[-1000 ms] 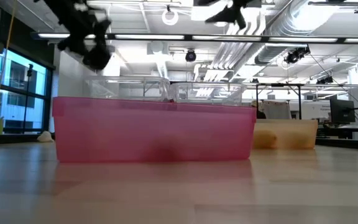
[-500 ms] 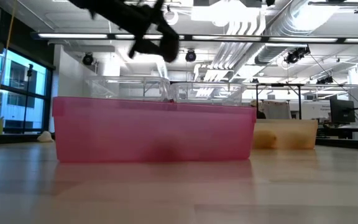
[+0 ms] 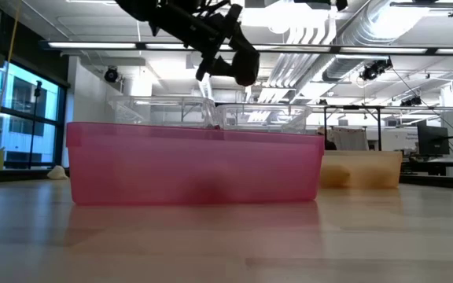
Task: Sort produce into baskets
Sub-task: Put the red apple into the right transparent bin, then put the white garlic into the pink bin
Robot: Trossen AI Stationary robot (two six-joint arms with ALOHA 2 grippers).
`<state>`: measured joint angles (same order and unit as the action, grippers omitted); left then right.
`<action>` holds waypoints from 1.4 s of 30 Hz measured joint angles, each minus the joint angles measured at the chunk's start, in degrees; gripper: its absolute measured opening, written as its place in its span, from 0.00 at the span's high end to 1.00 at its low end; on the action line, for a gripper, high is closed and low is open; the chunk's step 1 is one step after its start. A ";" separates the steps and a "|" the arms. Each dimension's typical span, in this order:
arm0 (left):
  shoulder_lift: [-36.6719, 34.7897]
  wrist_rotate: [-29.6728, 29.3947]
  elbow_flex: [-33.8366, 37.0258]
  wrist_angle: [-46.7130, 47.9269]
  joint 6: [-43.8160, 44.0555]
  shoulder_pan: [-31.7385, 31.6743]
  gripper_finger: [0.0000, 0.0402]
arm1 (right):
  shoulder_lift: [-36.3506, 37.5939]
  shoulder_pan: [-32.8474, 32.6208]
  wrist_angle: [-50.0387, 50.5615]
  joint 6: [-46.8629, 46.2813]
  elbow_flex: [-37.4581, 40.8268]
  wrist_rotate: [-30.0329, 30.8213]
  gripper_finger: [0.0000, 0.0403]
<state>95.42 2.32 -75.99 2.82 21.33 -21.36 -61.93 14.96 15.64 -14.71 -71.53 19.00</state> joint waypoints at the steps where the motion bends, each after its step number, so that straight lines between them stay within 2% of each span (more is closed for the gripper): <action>1: 0.00 0.09 0.00 0.42 1.03 -0.50 0.31 | 0.00 0.00 0.00 -0.02 0.02 -0.01 0.36; 6: 0.00 3.32 0.00 2.73 2.07 -3.00 0.27 | 0.00 0.00 -0.02 0.18 0.03 -0.02 0.36; 16: 0.00 8.94 0.02 3.44 0.17 -4.05 0.02 | 0.00 0.00 -0.50 0.18 0.05 -0.04 0.36; 22: -2.00 9.33 -2.85 7.54 -0.65 -5.69 0.02 | 0.00 0.00 -0.48 0.18 0.07 -0.04 0.36; 25: -5.66 9.10 -5.37 17.24 -5.18 -7.87 0.02 | 0.00 0.00 -0.48 0.22 0.07 -0.04 0.36; 27: -8.74 7.60 -5.99 25.75 -10.80 -9.17 0.02 | 0.00 0.02 -0.47 0.71 0.07 -0.04 0.36; 28: -10.36 4.68 -5.97 30.20 -12.20 -9.67 0.02 | -0.05 0.04 -0.46 1.08 0.09 -0.01 0.36; 32: -16.77 -14.70 -4.75 46.23 -14.02 -10.72 0.02 | -0.75 0.04 -0.45 1.73 0.09 1.21 0.36; 34: -19.72 -21.80 -1.90 50.76 -13.87 -11.28 0.02 | -1.35 0.04 -0.42 1.74 0.09 2.07 0.36; 37: -24.29 -22.64 4.67 53.92 -9.05 -12.95 0.02 | -2.50 0.04 -0.25 1.92 0.09 2.61 0.36; 42: -29.56 -16.76 16.06 57.03 1.39 -16.86 0.02 | -4.45 0.04 1.17 1.87 0.09 2.64 0.36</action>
<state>65.85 -14.43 -59.93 59.85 22.72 -38.22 -66.38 15.00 16.81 -12.84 -71.44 21.65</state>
